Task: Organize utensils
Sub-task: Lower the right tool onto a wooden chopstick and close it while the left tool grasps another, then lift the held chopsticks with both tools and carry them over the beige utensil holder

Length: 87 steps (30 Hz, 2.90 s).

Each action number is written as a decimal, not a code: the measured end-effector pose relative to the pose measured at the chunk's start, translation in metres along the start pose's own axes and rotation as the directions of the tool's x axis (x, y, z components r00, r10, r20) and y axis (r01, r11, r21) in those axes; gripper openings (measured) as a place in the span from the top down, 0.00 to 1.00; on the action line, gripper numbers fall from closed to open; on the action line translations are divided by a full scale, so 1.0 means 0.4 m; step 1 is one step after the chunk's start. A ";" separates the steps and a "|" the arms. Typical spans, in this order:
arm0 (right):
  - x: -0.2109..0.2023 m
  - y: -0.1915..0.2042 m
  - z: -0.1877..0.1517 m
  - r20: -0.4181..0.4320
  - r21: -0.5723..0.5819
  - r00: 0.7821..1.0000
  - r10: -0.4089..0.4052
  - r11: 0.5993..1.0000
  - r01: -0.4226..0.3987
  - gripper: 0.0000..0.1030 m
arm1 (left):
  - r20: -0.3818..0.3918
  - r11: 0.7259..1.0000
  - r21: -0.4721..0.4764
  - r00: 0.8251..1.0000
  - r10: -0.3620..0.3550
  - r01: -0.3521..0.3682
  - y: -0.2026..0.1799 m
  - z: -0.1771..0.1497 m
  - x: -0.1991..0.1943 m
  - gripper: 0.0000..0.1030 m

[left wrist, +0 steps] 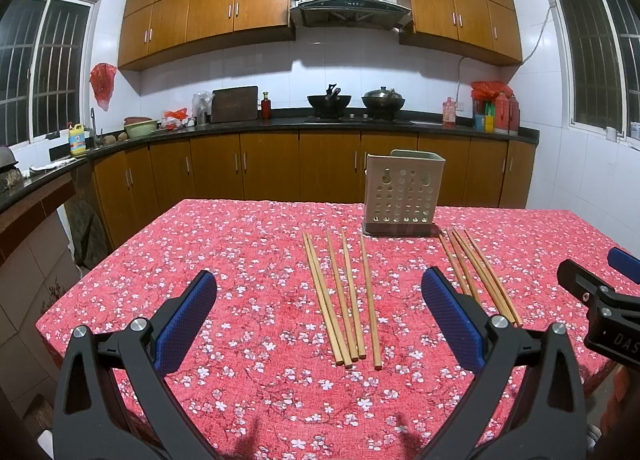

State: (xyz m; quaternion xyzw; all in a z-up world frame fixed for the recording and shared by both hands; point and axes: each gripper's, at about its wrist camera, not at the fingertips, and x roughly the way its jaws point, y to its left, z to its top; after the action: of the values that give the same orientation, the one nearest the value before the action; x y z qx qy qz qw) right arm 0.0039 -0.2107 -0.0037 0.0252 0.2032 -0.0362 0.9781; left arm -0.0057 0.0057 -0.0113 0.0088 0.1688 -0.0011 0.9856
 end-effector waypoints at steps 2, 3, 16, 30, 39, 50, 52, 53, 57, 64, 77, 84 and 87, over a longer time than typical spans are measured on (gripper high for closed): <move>0.000 0.000 -0.001 -0.002 0.001 1.000 -0.001 1.000 0.001 0.04 | -0.002 1.000 -0.001 1.000 0.000 0.000 -0.009 0.003 0.005 0.02; -0.004 -0.001 0.000 -0.003 0.001 1.000 -0.001 1.000 0.001 0.04 | -0.003 1.000 -0.002 1.000 -0.001 0.001 -0.007 0.002 0.003 0.02; 0.087 -0.062 -0.011 -0.125 0.087 0.992 -0.022 0.996 0.033 0.04 | -0.174 0.995 -0.075 0.983 0.052 -0.066 0.053 -0.028 0.115 0.02; 0.379 -0.140 -0.008 -0.420 0.187 0.907 0.046 0.982 0.037 0.70 | -0.414 0.994 -0.105 0.910 -0.013 -0.034 0.105 -0.032 0.316 0.32; 0.455 -0.119 -0.031 -0.480 0.137 0.876 0.042 0.990 0.028 0.91 | -0.490 0.993 -0.108 0.868 -0.086 0.037 0.067 -0.051 0.385 0.60; 0.458 -0.129 -0.030 -0.482 0.134 0.875 0.042 0.991 0.026 0.92 | -0.524 0.989 -0.124 0.841 -0.137 0.084 0.058 -0.065 0.403 0.77; 0.462 -0.126 -0.029 -0.485 0.129 0.874 0.037 0.991 0.030 0.92 | -0.529 0.991 -0.107 0.839 -0.129 0.084 0.052 -0.064 0.410 0.79; 0.463 -0.126 -0.028 -0.487 0.126 0.873 0.033 0.992 0.032 0.92 | -0.538 0.993 -0.092 0.835 -0.116 0.078 0.048 -0.065 0.416 0.81; 0.465 -0.121 -0.024 -0.497 0.112 0.867 0.021 0.993 0.040 0.92 | -0.543 0.996 -0.051 0.835 -0.086 0.069 0.036 -0.057 0.437 0.83; 0.508 -0.134 -0.003 -0.498 0.082 0.867 0.002 0.996 0.045 0.93 | -0.549 0.999 -0.018 0.835 -0.033 0.027 0.065 -0.034 0.510 0.93; 0.540 -0.180 0.003 -0.453 0.132 0.892 0.006 0.989 0.060 0.93 | -0.512 0.995 -0.077 0.854 -0.094 0.063 0.123 -0.036 0.511 0.93; 0.510 -0.175 -0.009 -0.443 0.104 0.896 -0.009 0.993 0.061 0.92 | -0.512 0.996 -0.063 0.854 -0.090 0.067 0.118 -0.048 0.488 0.93; 0.514 -0.175 -0.006 -0.446 0.102 0.895 -0.009 0.993 0.061 0.93 | -0.514 0.997 -0.039 0.854 -0.075 0.064 0.110 -0.047 0.490 0.93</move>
State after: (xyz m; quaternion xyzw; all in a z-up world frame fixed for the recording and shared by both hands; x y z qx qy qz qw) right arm 0.1853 -0.2927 -0.0902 0.0844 0.4194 -0.0584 0.9020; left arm 0.1729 0.0502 -0.0934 -0.0075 0.4264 -0.0324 0.9039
